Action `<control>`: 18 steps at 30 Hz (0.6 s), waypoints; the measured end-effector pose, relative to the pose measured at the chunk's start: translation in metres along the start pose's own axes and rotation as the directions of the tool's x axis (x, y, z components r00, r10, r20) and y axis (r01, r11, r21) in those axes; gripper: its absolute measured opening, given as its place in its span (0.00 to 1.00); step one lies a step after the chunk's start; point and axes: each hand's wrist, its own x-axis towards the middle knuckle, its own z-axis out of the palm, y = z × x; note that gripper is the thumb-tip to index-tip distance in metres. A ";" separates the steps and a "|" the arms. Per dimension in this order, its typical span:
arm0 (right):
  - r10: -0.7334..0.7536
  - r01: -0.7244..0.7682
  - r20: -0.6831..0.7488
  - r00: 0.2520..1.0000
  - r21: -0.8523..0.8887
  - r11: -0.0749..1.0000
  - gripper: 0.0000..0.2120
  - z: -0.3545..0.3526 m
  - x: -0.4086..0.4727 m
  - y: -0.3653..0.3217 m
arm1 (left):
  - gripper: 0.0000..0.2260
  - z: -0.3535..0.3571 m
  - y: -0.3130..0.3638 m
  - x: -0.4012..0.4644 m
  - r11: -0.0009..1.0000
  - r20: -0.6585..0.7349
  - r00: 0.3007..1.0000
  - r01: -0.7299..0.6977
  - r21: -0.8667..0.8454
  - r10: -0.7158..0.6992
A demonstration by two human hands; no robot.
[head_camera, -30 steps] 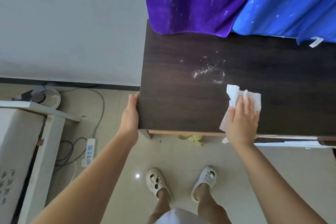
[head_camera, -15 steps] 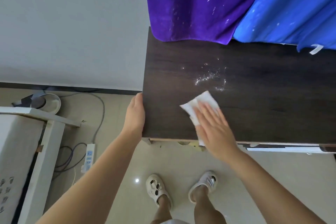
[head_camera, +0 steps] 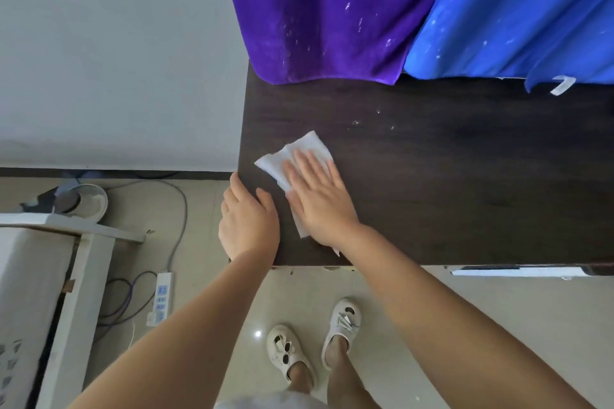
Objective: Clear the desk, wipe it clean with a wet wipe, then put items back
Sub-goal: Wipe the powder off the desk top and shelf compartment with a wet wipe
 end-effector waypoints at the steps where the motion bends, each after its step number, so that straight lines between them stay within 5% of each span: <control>1: -0.101 0.101 0.013 0.995 -0.021 0.995 0.28 -0.002 -0.014 0.018 | 0.21 0.000 0.000 0.001 1.000 -0.004 1.000 0.002 0.011 -0.002; 3: -0.112 0.109 -0.039 0.993 -0.083 0.991 0.26 -0.006 -0.045 0.073 | 0.22 0.001 0.002 0.001 0.999 -0.017 1.000 0.007 0.038 -0.007; 5: 0.170 -0.182 -0.125 0.978 -0.094 0.979 0.27 -0.017 -0.075 0.138 | 0.21 0.001 0.004 0.001 0.998 -0.027 1.000 0.001 0.060 0.001; 6: 0.369 -0.384 -0.178 0.912 -0.060 0.921 0.28 -0.025 -0.084 0.166 | 0.21 0.001 0.005 0.001 0.998 -0.034 0.999 -0.002 0.070 0.005; 8: 0.752 -0.760 -0.205 0.627 0.054 0.648 0.27 -0.041 -0.077 0.197 | 0.21 0.002 0.006 0.002 0.996 -0.045 0.999 0.004 0.085 0.000; 10: 0.918 -0.911 -0.130 0.375 0.132 0.391 0.27 -0.050 -0.043 0.181 | 0.21 0.002 0.006 0.001 0.996 -0.047 0.999 0.014 0.092 -0.010; 11: 0.914 -0.902 -0.116 0.389 0.152 0.404 0.27 -0.044 -0.023 0.161 | 0.21 0.002 0.006 0.001 0.995 -0.050 0.999 0.012 0.095 -0.008; 13: 0.764 -0.746 -0.145 0.628 0.167 0.645 0.26 -0.025 0.012 0.101 | 0.21 0.003 0.007 0.002 0.994 -0.052 0.999 0.007 0.105 -0.002; 16: 0.207 -0.202 -0.119 0.971 0.052 0.978 0.25 0.004 0.024 -0.006 | 0.20 0.003 0.005 0.002 0.995 -0.037 0.999 0.033 0.099 -0.030; 18: -0.121 0.121 -0.001 0.993 0.039 0.992 0.24 0.003 0.026 -0.025 | 0.19 0.004 0.006 0.003 0.996 -0.035 0.998 0.051 0.075 -0.048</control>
